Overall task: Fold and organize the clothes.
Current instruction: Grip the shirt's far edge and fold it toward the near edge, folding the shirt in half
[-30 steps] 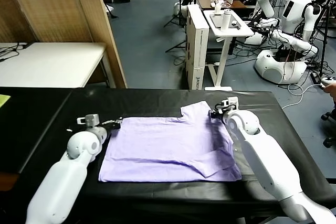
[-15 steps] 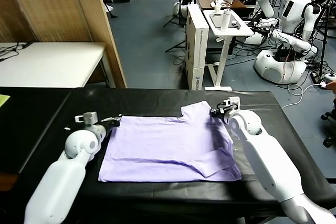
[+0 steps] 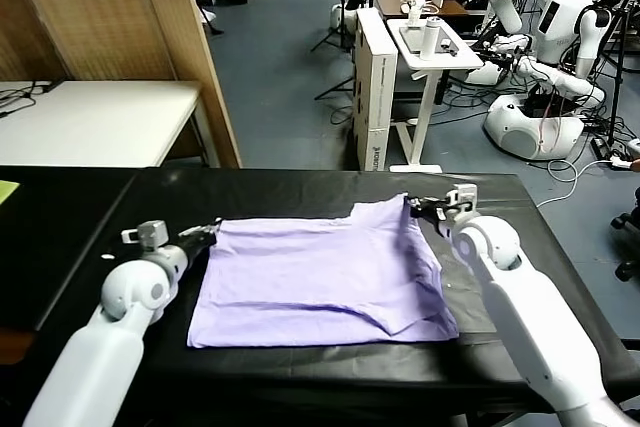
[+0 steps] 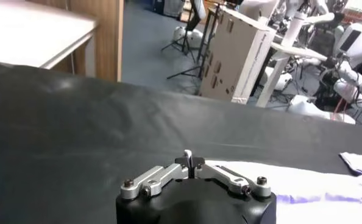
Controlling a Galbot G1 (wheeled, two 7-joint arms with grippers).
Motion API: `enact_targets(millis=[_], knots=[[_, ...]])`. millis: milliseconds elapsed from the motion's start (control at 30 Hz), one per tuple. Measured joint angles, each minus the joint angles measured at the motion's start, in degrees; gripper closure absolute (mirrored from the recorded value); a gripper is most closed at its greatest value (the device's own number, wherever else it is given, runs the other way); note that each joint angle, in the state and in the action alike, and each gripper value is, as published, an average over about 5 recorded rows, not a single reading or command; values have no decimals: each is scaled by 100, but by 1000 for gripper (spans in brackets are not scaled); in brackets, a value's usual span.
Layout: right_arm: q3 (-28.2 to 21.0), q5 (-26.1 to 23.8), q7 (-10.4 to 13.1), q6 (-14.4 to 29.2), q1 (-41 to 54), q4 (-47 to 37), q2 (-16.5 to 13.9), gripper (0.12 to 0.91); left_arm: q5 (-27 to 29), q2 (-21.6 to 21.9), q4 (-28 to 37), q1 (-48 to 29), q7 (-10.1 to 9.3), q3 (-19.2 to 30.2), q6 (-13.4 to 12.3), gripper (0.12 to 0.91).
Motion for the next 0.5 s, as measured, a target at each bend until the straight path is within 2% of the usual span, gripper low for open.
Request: enact_targets(millis=[267, 500], knots=[[355, 44, 152, -303, -752, 923, -301, 887, 3, -42, -753, 655, 0, -315, -69, 868], [652, 99, 279, -352, -1455, 1600, -525, 887, 42, -133, -1310, 1247, -8, -636, -71, 868]])
